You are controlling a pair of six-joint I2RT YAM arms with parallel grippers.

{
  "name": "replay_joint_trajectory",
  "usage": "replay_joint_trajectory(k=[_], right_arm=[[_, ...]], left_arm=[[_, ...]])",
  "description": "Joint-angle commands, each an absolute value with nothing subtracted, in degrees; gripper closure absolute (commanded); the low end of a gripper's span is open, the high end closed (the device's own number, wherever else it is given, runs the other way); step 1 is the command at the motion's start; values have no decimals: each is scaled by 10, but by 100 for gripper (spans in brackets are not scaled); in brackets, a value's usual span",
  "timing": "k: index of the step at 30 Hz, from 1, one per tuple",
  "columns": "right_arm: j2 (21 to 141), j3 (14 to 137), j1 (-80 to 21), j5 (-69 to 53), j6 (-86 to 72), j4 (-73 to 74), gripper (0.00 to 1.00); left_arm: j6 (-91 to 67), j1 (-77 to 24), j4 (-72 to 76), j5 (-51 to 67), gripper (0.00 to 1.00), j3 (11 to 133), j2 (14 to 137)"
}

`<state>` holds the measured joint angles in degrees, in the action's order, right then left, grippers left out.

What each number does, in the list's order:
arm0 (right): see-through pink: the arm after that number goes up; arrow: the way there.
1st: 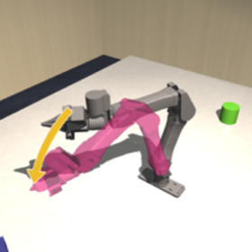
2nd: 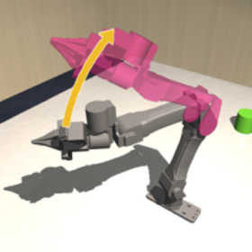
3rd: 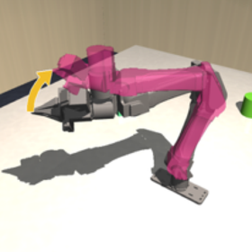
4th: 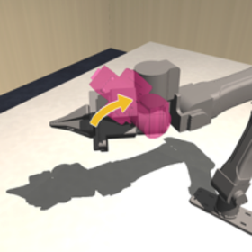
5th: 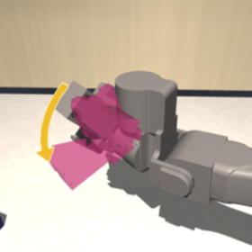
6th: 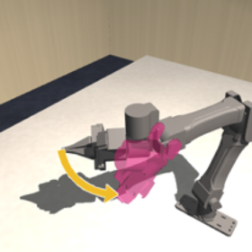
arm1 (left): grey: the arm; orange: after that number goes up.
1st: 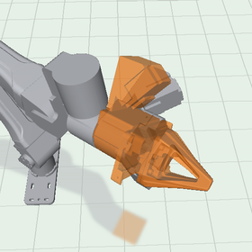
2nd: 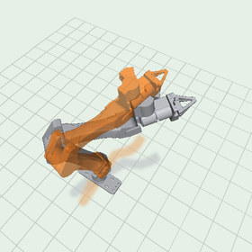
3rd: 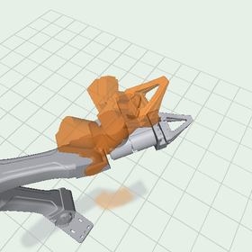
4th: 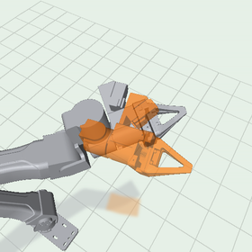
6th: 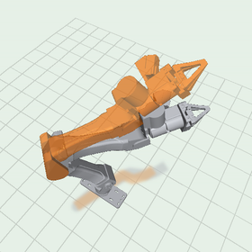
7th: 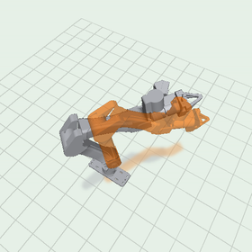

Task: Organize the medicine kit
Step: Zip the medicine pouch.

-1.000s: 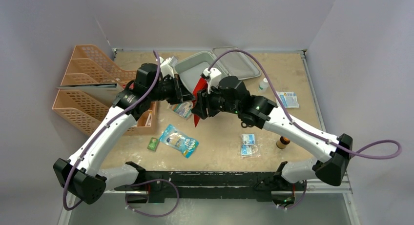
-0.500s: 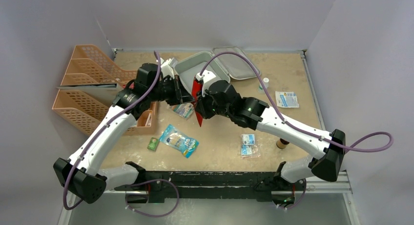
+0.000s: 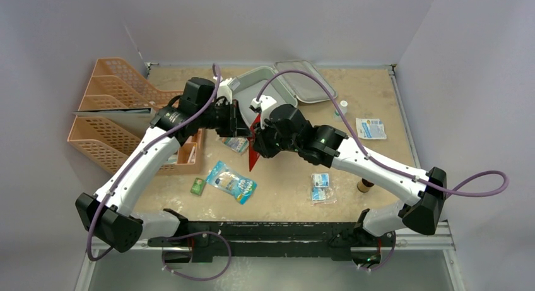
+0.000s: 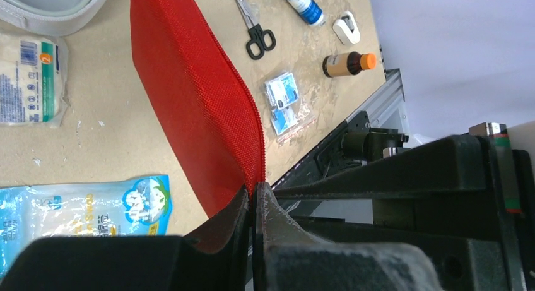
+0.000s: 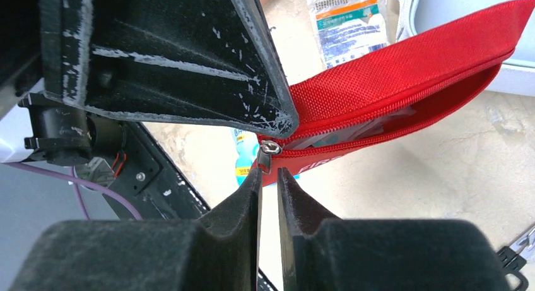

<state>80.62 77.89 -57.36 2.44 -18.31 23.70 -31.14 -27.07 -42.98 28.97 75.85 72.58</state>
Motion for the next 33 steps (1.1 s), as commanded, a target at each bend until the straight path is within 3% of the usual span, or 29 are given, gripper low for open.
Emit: replay_joint_trajectory(k=[1, 4, 7, 14, 22, 26, 29, 33], right_arm=[[803, 800, -573, 29, -168, 230, 89], [798, 793, -573, 37, -167, 221, 97], [794, 788, -573, 65, -170, 220, 98], [763, 744, -574, 64, -153, 141, 69], [752, 721, -576, 49, -142, 108, 65], [757, 713, -577, 27, -159, 89, 56], [765, 717, -582, 69, -152, 98, 56], [764, 726, -585, 151, -137, 136, 65]], left_arm=[[-287, -272, -432, 310, 100, 783, 726], [-284, -272, -431, 312, 100, 782, 726], [-282, -272, -432, 311, 100, 782, 726], [-333, -271, -438, 291, 100, 787, 725], [-344, -270, -436, 293, 100, 792, 722], [-356, -270, -434, 288, 100, 792, 722], [-359, -270, -435, 290, 100, 792, 722], [-347, -270, -445, 286, 100, 795, 722]])
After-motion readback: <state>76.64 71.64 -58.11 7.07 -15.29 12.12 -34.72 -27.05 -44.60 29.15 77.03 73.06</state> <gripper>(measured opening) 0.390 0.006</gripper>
